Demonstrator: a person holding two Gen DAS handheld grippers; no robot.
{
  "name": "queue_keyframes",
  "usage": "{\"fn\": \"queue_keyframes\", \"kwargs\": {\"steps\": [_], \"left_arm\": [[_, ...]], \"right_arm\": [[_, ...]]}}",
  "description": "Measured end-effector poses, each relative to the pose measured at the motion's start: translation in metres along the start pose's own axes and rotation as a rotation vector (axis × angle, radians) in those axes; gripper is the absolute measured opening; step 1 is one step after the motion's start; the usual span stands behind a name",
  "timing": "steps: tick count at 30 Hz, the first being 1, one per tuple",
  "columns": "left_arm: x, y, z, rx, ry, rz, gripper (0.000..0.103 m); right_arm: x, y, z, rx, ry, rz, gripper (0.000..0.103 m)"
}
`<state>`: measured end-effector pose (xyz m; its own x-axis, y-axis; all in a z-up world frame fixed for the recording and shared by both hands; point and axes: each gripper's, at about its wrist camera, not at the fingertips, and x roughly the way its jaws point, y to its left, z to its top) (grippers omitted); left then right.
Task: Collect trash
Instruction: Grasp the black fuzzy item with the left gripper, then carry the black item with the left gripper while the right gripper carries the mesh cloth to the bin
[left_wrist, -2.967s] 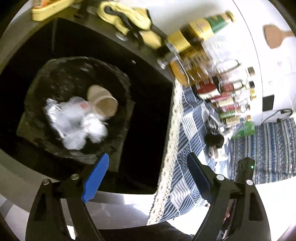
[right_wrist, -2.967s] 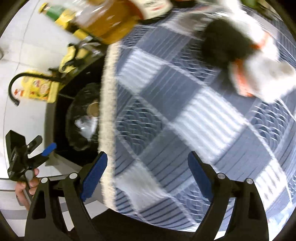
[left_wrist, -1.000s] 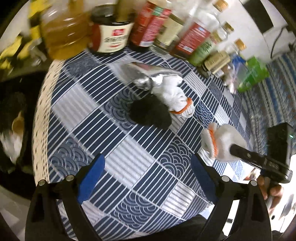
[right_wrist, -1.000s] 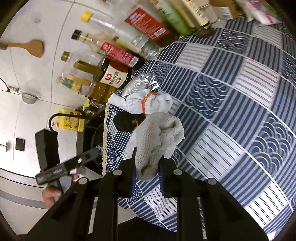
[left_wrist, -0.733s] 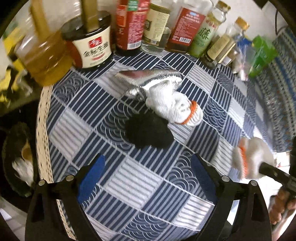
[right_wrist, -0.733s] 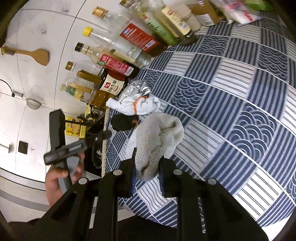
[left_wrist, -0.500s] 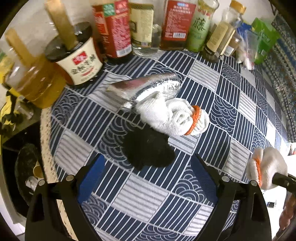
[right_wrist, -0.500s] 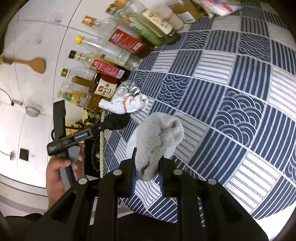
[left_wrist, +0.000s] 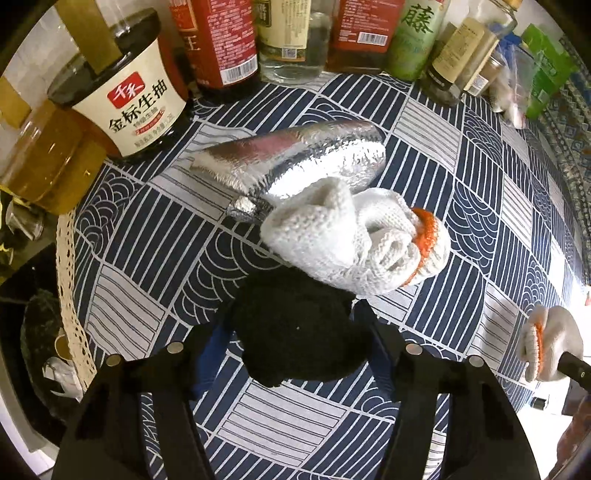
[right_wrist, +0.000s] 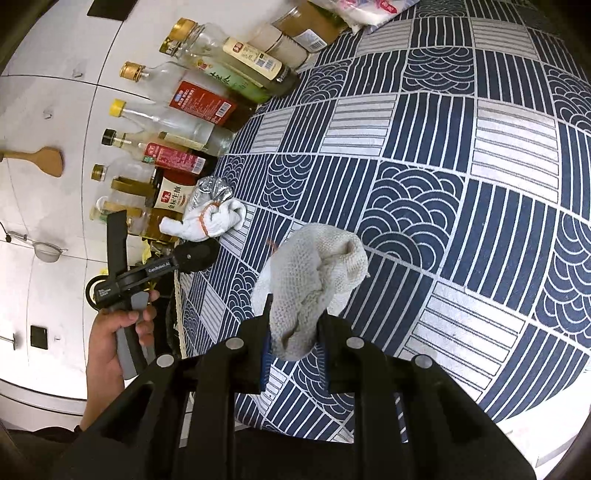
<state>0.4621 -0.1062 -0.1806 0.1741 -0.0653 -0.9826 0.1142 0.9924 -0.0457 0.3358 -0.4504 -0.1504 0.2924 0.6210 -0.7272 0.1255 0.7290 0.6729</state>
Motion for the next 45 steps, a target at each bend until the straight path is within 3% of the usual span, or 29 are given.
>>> {"fn": "queue_keyframes", "kwargs": {"steps": [13,25,45], "left_arm": [[-0.028,0.011,-0.032,-0.057,-0.033,-0.055,0.059],[-0.068,0.051,-0.079,-0.19,-0.105,-0.069,0.059],[-0.101,0.16,-0.165,-0.397,-0.183,-0.114,0.059]], "right_arm": [[0.015,0.013,0.007,-0.057,0.044,0.011,0.021],[0.057,0.061,-0.001,-0.162,0.143,0.062,0.021],[0.161,0.191,-0.044,-0.374,0.338,0.067,0.021]]}}
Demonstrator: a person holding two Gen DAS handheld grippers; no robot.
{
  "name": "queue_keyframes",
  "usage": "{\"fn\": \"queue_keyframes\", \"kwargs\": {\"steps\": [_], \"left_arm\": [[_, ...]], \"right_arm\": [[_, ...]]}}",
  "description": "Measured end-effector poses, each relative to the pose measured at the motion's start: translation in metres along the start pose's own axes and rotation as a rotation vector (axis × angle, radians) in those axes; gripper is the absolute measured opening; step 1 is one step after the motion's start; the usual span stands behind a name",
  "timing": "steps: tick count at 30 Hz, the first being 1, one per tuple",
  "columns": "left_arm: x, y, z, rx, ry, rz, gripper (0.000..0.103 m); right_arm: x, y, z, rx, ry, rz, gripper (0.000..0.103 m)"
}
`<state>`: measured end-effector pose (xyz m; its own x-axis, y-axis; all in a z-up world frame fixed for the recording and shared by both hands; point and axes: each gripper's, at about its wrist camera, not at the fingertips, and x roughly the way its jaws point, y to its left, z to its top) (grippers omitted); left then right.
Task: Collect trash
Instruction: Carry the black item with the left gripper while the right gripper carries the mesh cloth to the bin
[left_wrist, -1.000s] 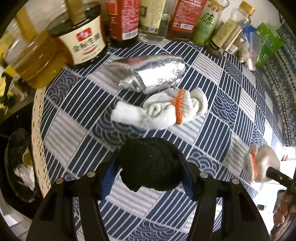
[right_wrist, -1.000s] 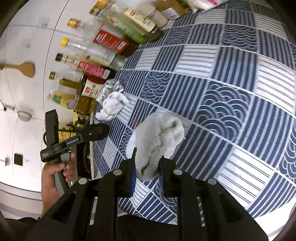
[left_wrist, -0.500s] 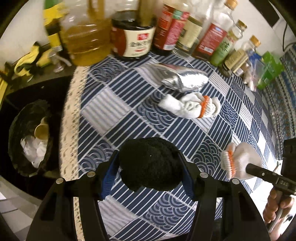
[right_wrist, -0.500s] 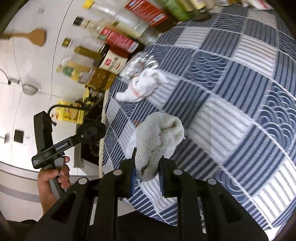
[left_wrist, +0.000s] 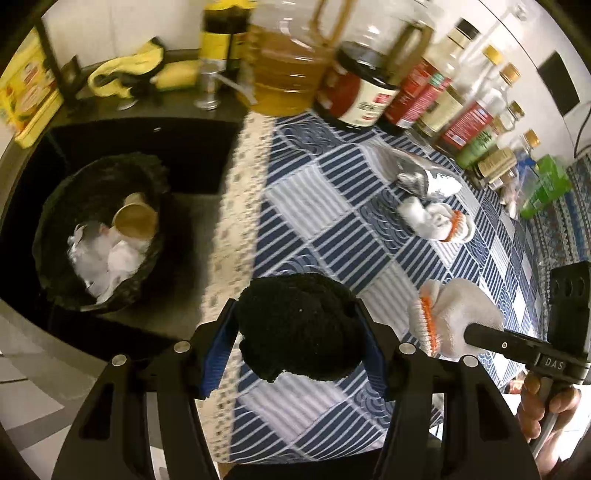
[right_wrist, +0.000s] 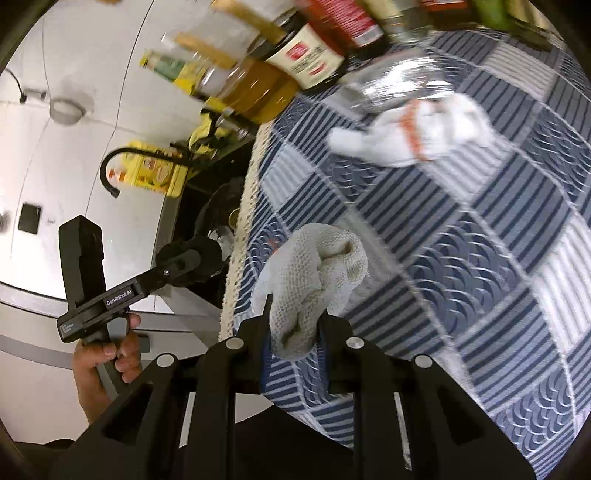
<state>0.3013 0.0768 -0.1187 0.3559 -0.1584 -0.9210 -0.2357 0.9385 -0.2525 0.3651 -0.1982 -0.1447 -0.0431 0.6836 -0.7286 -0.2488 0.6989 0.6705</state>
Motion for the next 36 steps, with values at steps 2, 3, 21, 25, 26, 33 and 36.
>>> {"fn": "queue_keyframes", "kwargs": {"steps": [2,3,21,25,26,33,36], "left_arm": [[-0.004,0.017,-0.001,-0.019,-0.005,-0.007,0.059],[-0.007,0.026,-0.001,-0.029,-0.01,-0.009,0.059],[-0.043,0.191,-0.005,-0.145,-0.067,-0.022,0.059],[-0.053,0.222,-0.002,-0.159,-0.073,-0.025,0.059],[-0.055,0.228,0.0,-0.158,-0.075,-0.026,0.059],[-0.062,0.264,0.01,-0.161,-0.088,-0.034,0.059],[-0.065,0.281,0.017,-0.189,-0.106,-0.053,0.059]], "right_arm": [[0.014,0.015,0.003,-0.012,0.018,0.003,0.021],[0.019,0.02,0.003,-0.019,0.024,0.004,0.021],[0.137,0.16,0.022,-0.144,0.053,-0.012,0.021],[0.159,0.188,0.027,-0.155,0.054,0.0,0.022],[0.163,0.194,0.029,-0.159,0.053,0.002,0.022],[0.202,0.227,0.04,-0.172,0.06,0.0,0.022],[0.217,0.238,0.048,-0.195,0.068,-0.012,0.023]]}}
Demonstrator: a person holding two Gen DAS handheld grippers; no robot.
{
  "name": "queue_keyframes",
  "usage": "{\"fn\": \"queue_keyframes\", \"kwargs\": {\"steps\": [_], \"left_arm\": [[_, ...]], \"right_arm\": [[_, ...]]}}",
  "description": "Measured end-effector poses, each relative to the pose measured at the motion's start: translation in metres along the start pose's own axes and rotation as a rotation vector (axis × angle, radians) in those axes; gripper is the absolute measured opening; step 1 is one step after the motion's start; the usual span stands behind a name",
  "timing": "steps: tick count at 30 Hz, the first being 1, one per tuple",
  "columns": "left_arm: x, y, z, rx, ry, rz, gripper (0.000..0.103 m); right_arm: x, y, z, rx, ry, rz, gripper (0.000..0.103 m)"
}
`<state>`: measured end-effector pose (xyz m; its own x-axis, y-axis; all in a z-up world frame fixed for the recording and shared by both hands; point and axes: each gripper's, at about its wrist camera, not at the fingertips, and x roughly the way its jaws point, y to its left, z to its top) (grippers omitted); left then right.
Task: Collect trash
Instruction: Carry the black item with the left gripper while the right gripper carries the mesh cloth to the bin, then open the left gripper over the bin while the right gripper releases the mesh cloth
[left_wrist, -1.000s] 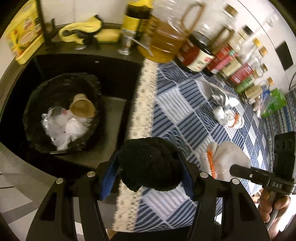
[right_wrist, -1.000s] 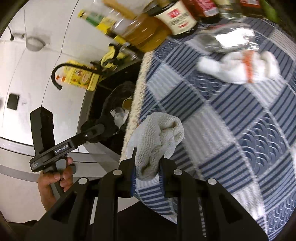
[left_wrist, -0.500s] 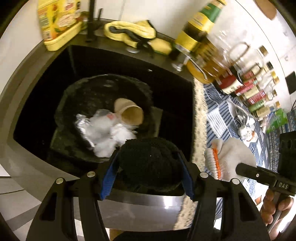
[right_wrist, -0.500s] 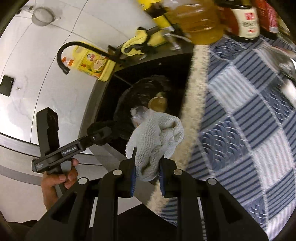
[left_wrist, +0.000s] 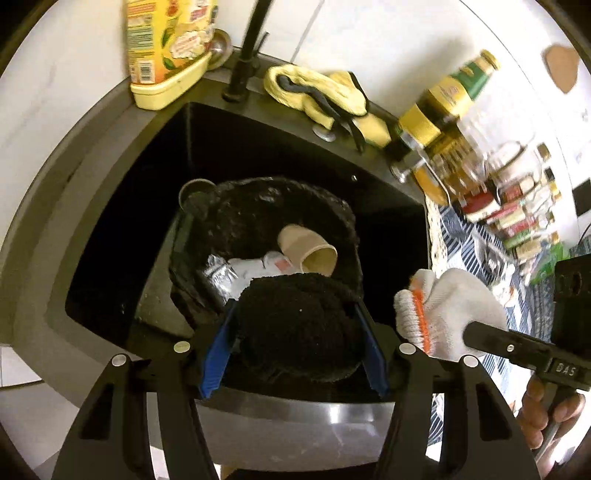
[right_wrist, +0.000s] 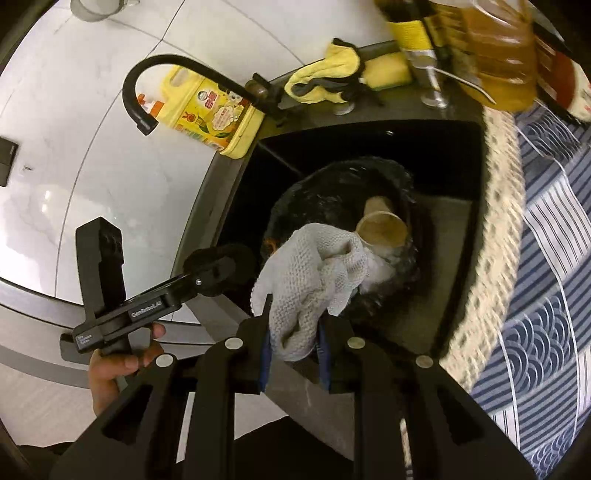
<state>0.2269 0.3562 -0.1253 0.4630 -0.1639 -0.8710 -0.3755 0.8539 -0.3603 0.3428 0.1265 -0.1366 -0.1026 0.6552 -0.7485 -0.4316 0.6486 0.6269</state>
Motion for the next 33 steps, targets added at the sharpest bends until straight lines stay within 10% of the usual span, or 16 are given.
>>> {"fn": "queue_keyframes", "kwargs": {"steps": [16,20,33], "left_arm": [[0.047,0.041,0.061,-0.099,0.059,-0.084,0.061],[0.065,0.045,0.071,-0.134,0.106,-0.078,0.069],[0.081,0.053,0.073,-0.139,0.163,-0.026,0.07]], "right_arm": [[0.073,0.024,0.104,-0.066,0.079,-0.075,0.024],[0.094,0.017,0.121,-0.051,0.106,-0.07,0.044],[0.094,-0.008,0.121,0.032,0.122,-0.048,0.048]]}}
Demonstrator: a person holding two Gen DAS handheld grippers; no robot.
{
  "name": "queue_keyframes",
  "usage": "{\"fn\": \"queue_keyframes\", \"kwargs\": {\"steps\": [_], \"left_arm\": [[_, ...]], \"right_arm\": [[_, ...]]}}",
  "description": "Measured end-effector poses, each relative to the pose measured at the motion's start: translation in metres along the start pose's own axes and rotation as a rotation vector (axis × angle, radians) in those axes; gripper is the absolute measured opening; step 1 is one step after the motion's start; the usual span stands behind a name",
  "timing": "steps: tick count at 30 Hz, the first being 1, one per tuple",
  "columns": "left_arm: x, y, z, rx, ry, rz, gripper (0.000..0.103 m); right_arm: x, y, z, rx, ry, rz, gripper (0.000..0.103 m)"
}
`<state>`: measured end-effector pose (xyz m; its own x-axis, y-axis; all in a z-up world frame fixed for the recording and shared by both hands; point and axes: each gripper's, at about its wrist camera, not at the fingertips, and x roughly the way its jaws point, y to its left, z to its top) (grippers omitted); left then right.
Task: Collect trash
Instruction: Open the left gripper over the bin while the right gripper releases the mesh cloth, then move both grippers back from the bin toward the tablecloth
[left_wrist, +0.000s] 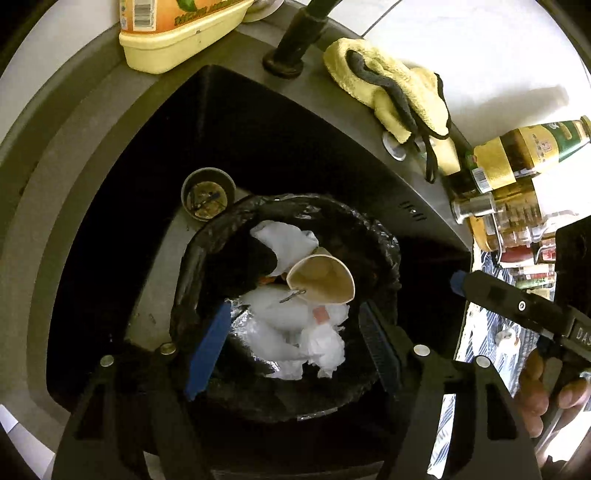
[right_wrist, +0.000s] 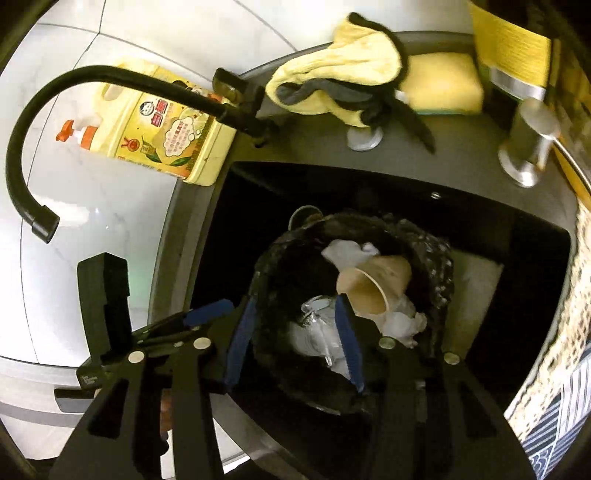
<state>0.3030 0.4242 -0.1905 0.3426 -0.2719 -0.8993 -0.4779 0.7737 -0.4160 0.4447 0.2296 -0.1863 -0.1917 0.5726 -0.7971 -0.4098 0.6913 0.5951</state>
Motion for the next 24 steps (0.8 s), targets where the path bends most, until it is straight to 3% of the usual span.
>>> {"fn": "queue_keyframes", "kwargs": {"steps": [6,8,18,24], "left_arm": [[-0.02,-0.011,-0.012,0.026,-0.038,-0.016,0.07],[-0.029,-0.016,-0.019,0.04,-0.054,-0.017,0.07],[-0.065,-0.036,-0.055,0.084,-0.113,-0.018,0.07],[-0.073,-0.051,-0.074,0.108,-0.134,-0.01,0.07]], "right_arm": [[-0.029,-0.003,-0.022,0.02,-0.053,-0.002,0.054],[-0.043,-0.005,-0.034,0.03,-0.09,0.007,0.064],[-0.098,-0.027,-0.094,0.091,-0.199,0.014,0.067],[-0.118,-0.054,-0.126,0.156,-0.215,-0.003,0.068]]}}
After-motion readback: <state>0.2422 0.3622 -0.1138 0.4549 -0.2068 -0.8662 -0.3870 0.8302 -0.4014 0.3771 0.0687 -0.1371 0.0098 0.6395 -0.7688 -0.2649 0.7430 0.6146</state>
